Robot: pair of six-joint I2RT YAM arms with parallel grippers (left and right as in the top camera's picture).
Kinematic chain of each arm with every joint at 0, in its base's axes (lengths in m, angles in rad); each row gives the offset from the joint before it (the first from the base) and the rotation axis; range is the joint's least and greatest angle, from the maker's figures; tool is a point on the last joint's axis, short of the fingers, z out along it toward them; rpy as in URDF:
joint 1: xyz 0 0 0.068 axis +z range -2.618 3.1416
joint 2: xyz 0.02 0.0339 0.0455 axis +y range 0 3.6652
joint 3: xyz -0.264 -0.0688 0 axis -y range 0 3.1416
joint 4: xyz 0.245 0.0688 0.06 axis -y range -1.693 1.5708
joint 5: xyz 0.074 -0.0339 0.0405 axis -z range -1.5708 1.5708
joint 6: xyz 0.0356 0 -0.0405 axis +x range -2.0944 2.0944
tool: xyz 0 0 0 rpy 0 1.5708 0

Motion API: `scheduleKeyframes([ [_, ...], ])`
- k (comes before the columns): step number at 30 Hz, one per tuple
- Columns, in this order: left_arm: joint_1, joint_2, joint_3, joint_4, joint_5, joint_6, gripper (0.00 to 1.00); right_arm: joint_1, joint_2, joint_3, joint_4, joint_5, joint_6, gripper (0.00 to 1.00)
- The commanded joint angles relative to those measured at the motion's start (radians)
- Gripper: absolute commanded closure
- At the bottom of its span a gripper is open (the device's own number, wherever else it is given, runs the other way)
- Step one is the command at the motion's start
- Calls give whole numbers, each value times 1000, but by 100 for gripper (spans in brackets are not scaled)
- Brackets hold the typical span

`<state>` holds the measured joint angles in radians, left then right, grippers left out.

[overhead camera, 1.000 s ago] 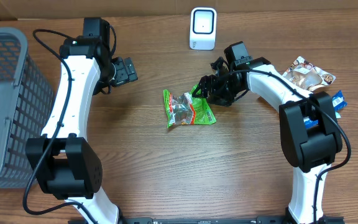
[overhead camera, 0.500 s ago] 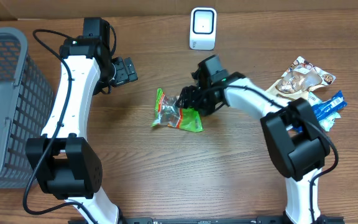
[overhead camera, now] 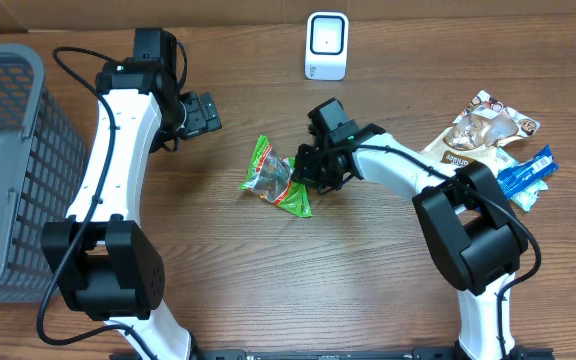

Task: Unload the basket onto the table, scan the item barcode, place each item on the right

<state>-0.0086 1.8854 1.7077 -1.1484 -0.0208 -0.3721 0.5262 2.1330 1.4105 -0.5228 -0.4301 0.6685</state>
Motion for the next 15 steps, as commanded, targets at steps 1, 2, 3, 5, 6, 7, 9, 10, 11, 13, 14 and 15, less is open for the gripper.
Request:
scheduleKeyframes([
  [1,2,8,16,2,-12,-14,0,-67,-34,-13,-12,-7,-108,96],
  [2,2,8,16,2,-13,-14,0,-80,-47,-13,-14,-20,-139,96],
  [3,2,8,16,2,-13,-14,0,-88,-55,-13,-14,-37,-172,96],
  [5,2,8,16,2,-12,-14,0,-105,-68,-13,-14,-91,-247,96],
  [6,2,8,16,2,-12,-14,0,-111,-70,-13,-14,-120,-282,96],
  [7,2,8,16,2,-13,-14,0,-118,-72,-13,-18,-158,-327,96],
  [9,2,8,16,2,-13,-14,0,-129,-72,-13,-35,-186,-362,96],
  [10,2,8,16,1,-12,-14,0,-133,-72,-13,-45,-183,-363,96],
  [11,2,8,16,2,-12,-14,0,-136,-72,-13,-52,-174,-363,96],
  [13,2,8,16,2,-12,-14,1,-141,-72,-14,-60,-154,-362,82],
  [14,2,8,16,2,-13,-14,0,-140,-72,-14,-59,-151,-359,63],
  [15,2,8,16,2,-12,-14,0,-140,-72,-15,-58,-147,-350,51],
])
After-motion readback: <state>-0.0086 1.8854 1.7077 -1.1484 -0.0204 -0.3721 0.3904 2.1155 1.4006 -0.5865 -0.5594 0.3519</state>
